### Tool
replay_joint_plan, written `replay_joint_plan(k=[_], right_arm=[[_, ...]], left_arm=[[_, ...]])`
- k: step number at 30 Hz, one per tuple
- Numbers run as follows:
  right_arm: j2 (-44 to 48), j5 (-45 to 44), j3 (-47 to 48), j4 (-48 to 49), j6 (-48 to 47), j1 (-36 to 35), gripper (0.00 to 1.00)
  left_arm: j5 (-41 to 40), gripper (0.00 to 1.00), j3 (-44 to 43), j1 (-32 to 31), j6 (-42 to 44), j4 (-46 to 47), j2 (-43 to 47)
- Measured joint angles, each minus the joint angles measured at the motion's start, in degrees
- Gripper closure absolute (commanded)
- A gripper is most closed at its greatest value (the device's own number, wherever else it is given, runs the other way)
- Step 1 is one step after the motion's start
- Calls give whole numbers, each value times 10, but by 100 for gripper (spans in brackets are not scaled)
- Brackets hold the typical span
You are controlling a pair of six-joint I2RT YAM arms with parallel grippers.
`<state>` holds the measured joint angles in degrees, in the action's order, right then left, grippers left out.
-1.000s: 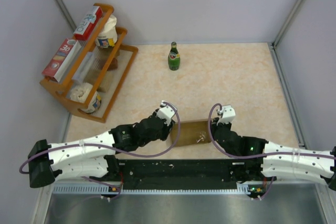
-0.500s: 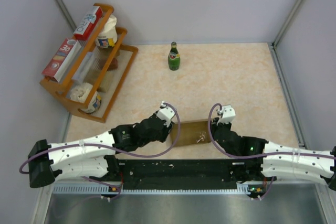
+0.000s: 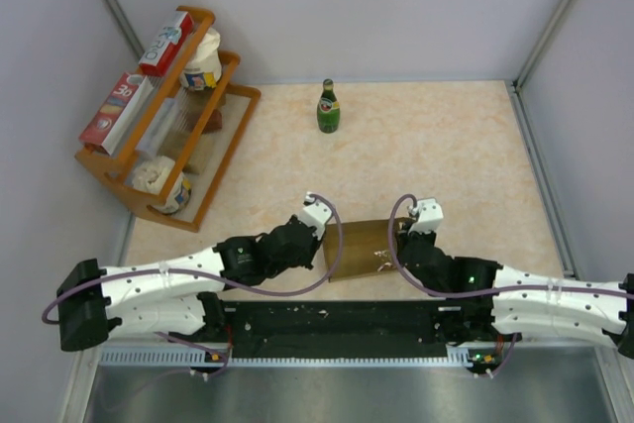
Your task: Fold the paper box
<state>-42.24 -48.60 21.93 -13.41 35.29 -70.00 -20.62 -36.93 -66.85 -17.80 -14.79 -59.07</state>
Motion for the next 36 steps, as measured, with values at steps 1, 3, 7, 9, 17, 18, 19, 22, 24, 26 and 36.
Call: replay_joint_plan(k=[1,3,7,9,17,18,19,22,24,26,36], right_arm=[[-5,-2,0,0,0,0,100],[-15,-5,3,-2,3,0,100],[-24,-13,7,1,6,0,100],[-25,-14,7,4,8,0,100],[-25,-31,5,42,9,0,100],[-25,-36,3,49,8,0,100],[-25,-40,1,56,7,0,100],[-25,-50,-12,79,1,0,99],[-25,-59,-25,104,-14,0,98],[-28,-66,-41,136,-33,0,98],[-96,-83,-74,259,-101,0,98]], left_arm=[[-1,100,0,0,-2,3,-3],[-9,100,0,0,-9,10,-10],[-35,100,-1,0,-26,24,-25],[-52,100,-3,0,-35,28,-33],[-138,100,-22,0,-74,63,-56],[-149,100,-25,0,-79,70,-62],[-157,100,-28,0,-84,75,-69],[-179,100,-39,1,-96,93,-94],[-190,100,-43,1,-101,108,-111],[-200,99,-44,1,-104,125,-125],[-229,96,-33,4,-109,183,-157]])
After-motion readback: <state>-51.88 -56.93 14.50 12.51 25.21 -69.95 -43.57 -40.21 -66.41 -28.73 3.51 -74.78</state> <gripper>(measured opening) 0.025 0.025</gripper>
